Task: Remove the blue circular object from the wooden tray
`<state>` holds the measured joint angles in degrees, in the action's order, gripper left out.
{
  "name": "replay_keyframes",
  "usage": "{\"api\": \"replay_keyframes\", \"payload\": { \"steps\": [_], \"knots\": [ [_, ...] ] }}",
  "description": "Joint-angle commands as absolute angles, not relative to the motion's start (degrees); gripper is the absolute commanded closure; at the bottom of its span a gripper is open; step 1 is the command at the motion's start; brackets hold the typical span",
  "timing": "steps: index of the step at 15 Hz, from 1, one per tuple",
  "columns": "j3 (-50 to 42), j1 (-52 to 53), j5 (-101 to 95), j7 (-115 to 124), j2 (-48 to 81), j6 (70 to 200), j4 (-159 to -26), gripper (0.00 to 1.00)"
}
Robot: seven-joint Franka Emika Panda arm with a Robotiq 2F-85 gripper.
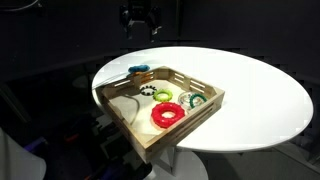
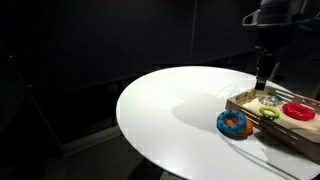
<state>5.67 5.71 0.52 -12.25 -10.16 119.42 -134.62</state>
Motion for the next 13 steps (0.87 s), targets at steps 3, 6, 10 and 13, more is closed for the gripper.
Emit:
{"api": "replay_keyframes", "payload": {
  "steps": [3, 6, 10, 13],
  "knots": [
    [5.17, 3.55, -5.73, -2.49, -17.35, 110.67, -134.28, 0.0],
    [5.23, 2.62, -7.13, 1.53, -20.17, 107.35, -134.17, 0.0],
    [5.08, 2.1, -7.51, 4.11, -21.69, 105.42, -134.54, 0.0],
    [4.93, 2.61, -6.8, 2.96, -20.99, 106.41, -134.55, 0.0]
  ]
}}
